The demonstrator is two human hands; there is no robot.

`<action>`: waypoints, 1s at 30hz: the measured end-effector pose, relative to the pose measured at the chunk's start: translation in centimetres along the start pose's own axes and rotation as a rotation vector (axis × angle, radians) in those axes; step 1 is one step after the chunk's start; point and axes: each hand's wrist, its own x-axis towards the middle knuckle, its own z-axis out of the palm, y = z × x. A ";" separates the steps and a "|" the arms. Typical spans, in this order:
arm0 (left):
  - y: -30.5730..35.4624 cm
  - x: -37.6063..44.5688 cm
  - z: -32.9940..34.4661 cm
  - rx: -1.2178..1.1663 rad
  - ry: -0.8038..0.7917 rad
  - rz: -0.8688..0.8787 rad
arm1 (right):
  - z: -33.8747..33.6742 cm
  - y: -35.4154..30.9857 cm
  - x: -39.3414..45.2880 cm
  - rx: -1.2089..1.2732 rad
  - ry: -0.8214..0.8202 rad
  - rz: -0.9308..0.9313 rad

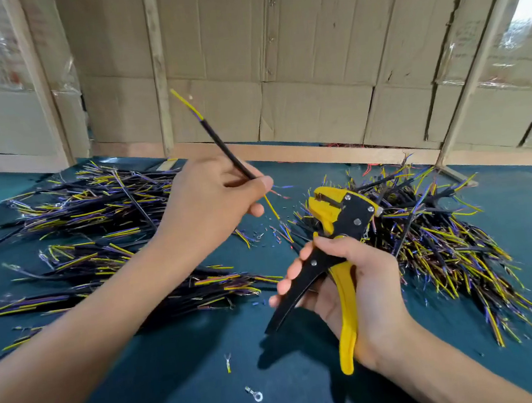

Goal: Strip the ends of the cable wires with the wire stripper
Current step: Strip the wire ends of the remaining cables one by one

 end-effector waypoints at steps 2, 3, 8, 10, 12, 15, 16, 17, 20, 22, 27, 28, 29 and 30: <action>0.7 2.6 1.2 0.329 -0.129 0.120 | -0.1 0.0 0.0 0.013 0.010 0.017; 1.1 3.7 2.3 0.482 -0.166 0.185 | 0.1 0.2 -0.1 0.011 0.011 0.017; 1.7 6.2 5.6 0.634 -0.526 0.307 | 0.6 1.5 -0.7 -0.004 0.077 -0.044; -0.2 5.7 4.2 0.665 -0.565 0.186 | 0.7 1.6 -0.7 0.007 0.093 -0.063; -2.0 4.8 1.5 0.981 -0.732 0.029 | 0.8 1.6 -0.4 -0.009 0.139 -0.108; -3.7 2.6 -2.3 1.099 -1.000 -0.155 | 0.6 1.7 -0.1 -0.029 0.193 -0.157; -4.0 2.1 -3.1 1.034 -0.968 -0.126 | 0.5 1.6 0.0 -0.029 0.192 -0.148; -4.2 1.6 -3.3 0.967 -0.919 -0.080 | 0.5 1.4 0.0 -0.024 0.190 -0.130; -4.1 0.8 -2.6 0.855 -0.850 0.000 | 0.3 1.0 0.0 0.005 0.217 -0.113; -4.4 0.5 -2.1 0.849 -0.822 0.051 | -0.2 0.7 0.1 0.016 0.253 -0.173; -4.8 0.5 -1.8 0.706 -0.664 0.093 | -1.4 -1.3 0.4 -0.030 0.327 -0.324; -4.7 0.5 -1.8 0.671 -0.670 0.086 | -1.6 -1.6 0.5 -0.021 0.335 -0.337; -4.7 0.5 -1.8 0.667 -0.700 0.066 | -1.8 -1.8 0.6 -0.013 0.342 -0.348; -4.6 0.5 -1.9 0.708 -0.742 0.045 | -2.0 -2.0 0.7 -0.005 0.349 -0.356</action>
